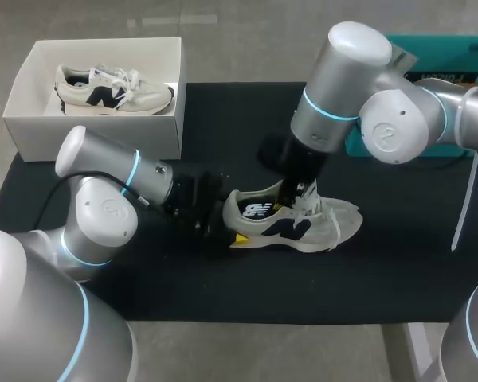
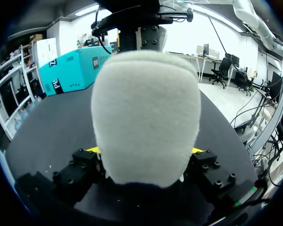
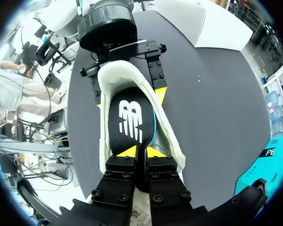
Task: Take the shoe out of the shoebox, open the shoe tongue, remove and reinsert the insole, then place the shoe into the shoebox
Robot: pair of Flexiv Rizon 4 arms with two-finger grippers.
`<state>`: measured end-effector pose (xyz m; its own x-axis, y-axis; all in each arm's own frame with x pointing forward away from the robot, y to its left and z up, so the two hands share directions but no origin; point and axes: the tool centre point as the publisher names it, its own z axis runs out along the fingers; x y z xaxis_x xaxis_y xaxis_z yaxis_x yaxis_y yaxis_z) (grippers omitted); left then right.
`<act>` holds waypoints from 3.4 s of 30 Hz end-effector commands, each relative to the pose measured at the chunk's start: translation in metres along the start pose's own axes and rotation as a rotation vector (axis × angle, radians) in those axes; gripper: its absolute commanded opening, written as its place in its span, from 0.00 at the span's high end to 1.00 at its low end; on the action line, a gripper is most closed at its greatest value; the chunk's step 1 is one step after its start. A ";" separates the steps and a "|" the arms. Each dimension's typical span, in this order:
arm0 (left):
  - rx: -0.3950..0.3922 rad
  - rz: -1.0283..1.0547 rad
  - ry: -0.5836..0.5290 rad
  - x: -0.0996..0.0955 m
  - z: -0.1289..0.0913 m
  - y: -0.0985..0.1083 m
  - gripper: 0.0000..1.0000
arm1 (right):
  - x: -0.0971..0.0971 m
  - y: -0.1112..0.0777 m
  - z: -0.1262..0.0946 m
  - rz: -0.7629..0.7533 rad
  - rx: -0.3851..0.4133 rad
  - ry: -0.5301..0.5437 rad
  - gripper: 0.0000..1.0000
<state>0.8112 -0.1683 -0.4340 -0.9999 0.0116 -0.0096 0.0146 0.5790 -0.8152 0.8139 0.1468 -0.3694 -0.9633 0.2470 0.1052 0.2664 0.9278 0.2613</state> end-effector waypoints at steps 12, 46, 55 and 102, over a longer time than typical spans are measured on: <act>0.000 0.001 -0.001 0.000 0.001 0.002 1.00 | 0.009 -0.020 -0.011 0.021 -0.077 -0.053 1.00; 0.000 0.001 -0.001 0.000 0.001 0.002 1.00 | -0.025 0.020 -0.016 -0.021 -0.269 -0.161 1.00; 0.000 0.001 -0.001 0.000 0.001 0.002 1.00 | -0.026 0.022 -0.016 -0.038 -0.249 -0.164 0.80; 0.000 0.001 -0.001 0.000 0.001 0.002 1.00 | -0.033 0.049 -0.043 -0.182 -0.589 -0.133 1.00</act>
<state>0.8132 -0.1674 -0.4332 -0.9999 0.0113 -0.0088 0.0137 0.5799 -0.8145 0.8667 0.1773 -0.3212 -0.9842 0.1540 -0.0872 0.0398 0.6724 0.7391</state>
